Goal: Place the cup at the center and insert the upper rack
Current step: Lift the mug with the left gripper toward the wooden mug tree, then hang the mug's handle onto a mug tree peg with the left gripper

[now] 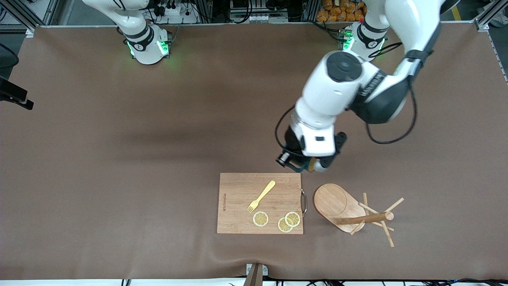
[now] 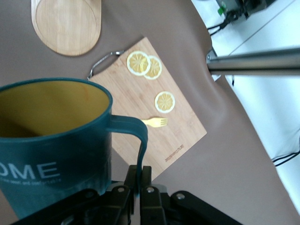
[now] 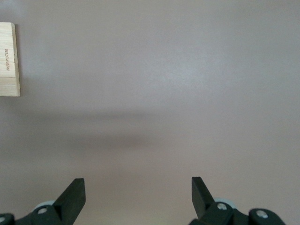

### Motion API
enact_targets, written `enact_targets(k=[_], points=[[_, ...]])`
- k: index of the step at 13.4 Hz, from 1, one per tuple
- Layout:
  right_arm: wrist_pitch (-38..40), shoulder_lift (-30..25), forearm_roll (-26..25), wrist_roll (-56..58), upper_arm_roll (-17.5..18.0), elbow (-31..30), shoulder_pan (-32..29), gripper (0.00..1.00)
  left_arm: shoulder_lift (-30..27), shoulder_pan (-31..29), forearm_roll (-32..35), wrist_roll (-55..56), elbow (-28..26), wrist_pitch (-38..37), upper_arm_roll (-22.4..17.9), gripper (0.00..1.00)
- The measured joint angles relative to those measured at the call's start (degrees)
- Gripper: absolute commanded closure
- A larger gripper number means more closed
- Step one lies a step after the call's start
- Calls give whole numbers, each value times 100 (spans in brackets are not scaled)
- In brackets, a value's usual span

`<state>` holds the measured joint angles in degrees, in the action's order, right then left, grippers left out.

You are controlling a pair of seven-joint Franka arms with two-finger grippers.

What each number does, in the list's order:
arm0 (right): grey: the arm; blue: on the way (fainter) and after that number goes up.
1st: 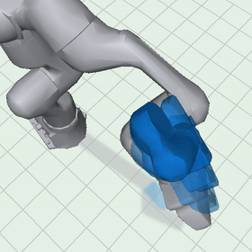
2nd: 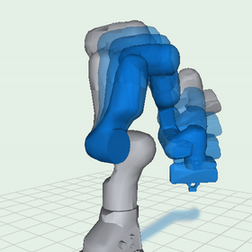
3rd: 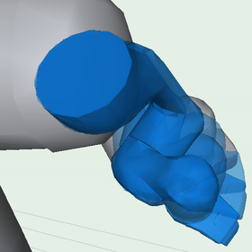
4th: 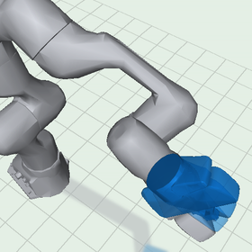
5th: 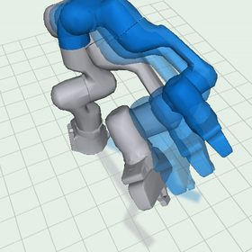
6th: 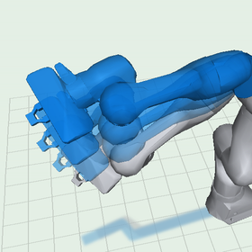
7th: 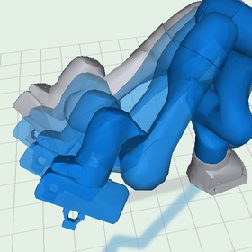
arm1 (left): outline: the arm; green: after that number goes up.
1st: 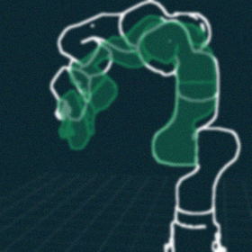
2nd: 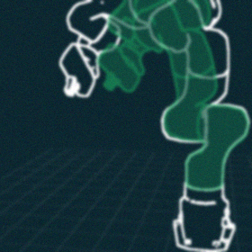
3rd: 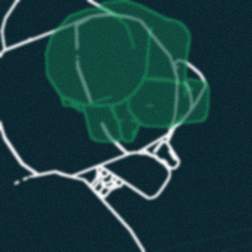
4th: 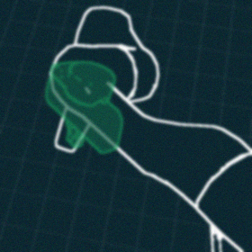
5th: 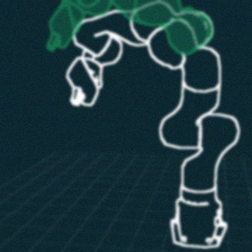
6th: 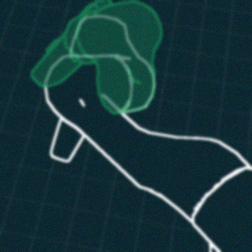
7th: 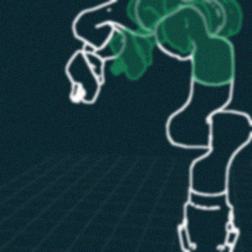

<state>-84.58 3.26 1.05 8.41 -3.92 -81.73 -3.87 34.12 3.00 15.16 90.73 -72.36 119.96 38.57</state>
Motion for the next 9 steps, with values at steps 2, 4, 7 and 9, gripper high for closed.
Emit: enact_targets(k=[2,4,7,9], points=[[3,0,0,0,-3,0,0,0,4,-437,-794,-652,-34,137,63,100],[4,0,0,0,-3,0,0,0,43,-720,-1376,-1041,-90,252,77,100],[7,0,0,0,-4,0,0,0,237,-984,-1758,-1201,-163,889,78,100],[7,0,0,0,-4,0,0,0,425,-1078,-1819,-1217,-169,1250,78,100]])
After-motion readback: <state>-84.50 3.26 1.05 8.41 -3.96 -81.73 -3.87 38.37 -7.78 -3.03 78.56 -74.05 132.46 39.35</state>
